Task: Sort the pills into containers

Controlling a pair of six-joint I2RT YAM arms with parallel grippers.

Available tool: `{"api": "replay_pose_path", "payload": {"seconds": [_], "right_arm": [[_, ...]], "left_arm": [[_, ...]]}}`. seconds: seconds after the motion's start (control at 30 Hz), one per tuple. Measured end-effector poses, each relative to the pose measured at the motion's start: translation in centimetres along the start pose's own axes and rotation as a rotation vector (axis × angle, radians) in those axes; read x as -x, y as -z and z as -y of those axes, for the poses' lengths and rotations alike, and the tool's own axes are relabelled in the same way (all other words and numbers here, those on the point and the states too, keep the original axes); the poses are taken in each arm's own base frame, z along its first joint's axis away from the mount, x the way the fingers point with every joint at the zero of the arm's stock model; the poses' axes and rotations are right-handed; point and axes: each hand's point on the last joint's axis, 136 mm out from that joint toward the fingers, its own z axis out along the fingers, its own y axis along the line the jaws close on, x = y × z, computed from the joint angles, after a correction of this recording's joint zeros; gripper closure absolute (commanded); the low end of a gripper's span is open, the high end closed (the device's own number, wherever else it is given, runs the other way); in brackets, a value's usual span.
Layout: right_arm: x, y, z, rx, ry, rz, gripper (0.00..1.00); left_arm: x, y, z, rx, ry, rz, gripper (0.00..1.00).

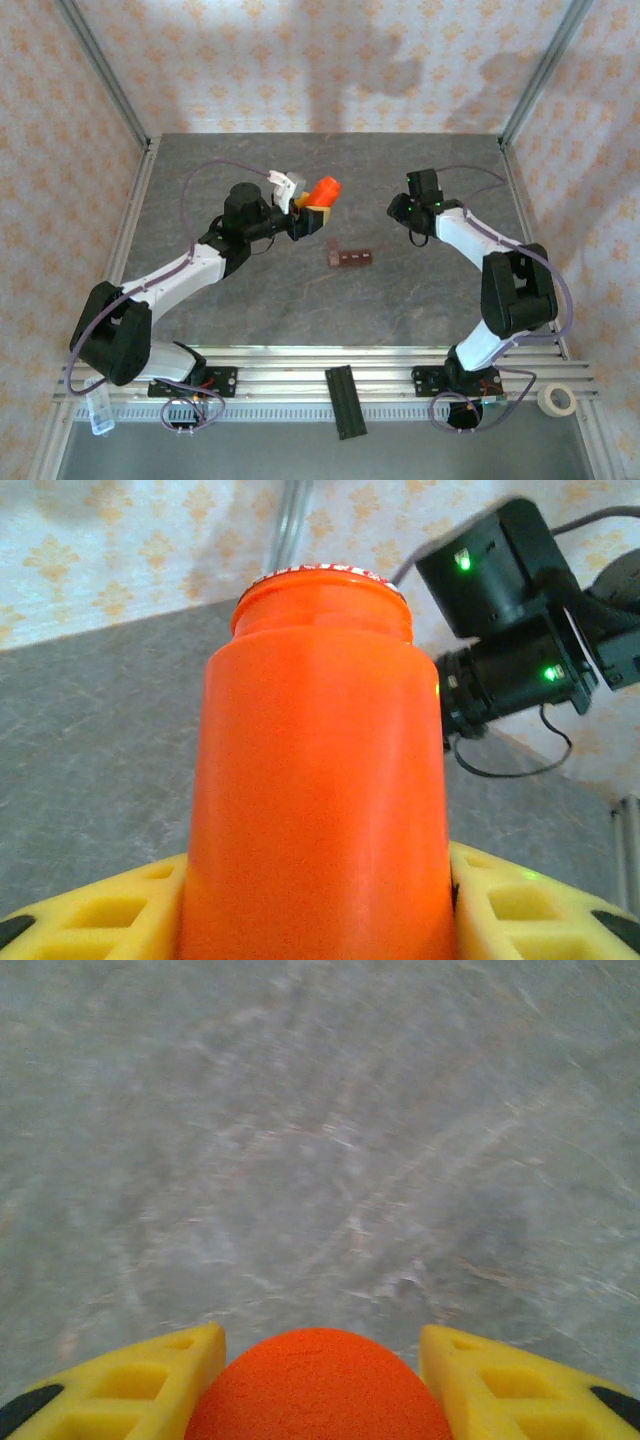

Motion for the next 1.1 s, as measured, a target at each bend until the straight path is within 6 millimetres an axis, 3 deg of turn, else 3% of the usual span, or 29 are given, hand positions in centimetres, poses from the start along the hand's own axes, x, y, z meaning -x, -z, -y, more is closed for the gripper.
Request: {"api": "replay_pose_path", "payload": {"seconds": [0.2,0.4,0.6,0.7,0.87,1.0,1.1], "right_arm": [[-1.6,-1.7,2.9,-0.124,-0.031,-0.032,0.68],[-2.4,-2.7,3.8,-0.161,-0.067,-0.053,0.61],[-4.0,-3.5,5.0,-0.194,-0.098,-0.092,0.32],[-4.0,-3.6,4.7,-0.179,-0.098,-0.091,0.24],[-4.1,-3.0,4.1,-0.143,-0.095,-0.104,0.23],[-4.0,-1.0,3.1,-0.080,-0.093,-0.105,0.25],[-3.6,0.5,1.6,-0.008,-0.081,-0.103,0.31]], "left_arm": [[-0.6,0.2,-1.2,0.066,-0.002,-0.001,1.00],[0.1,0.7,-1.4,0.112,-0.019,0.024,1.00],[0.1,0.6,-0.6,0.150,-0.071,0.021,1.00],[-0.4,0.4,-0.3,0.163,-0.085,0.004,1.00],[-1.3,0.4,-0.6,0.194,-0.098,-0.017,1.00],[-2.1,0.5,-1.2,0.222,-0.093,-0.032,1.00],[-2.3,0.6,-1.4,0.235,-0.093,-0.034,1.00]]}}
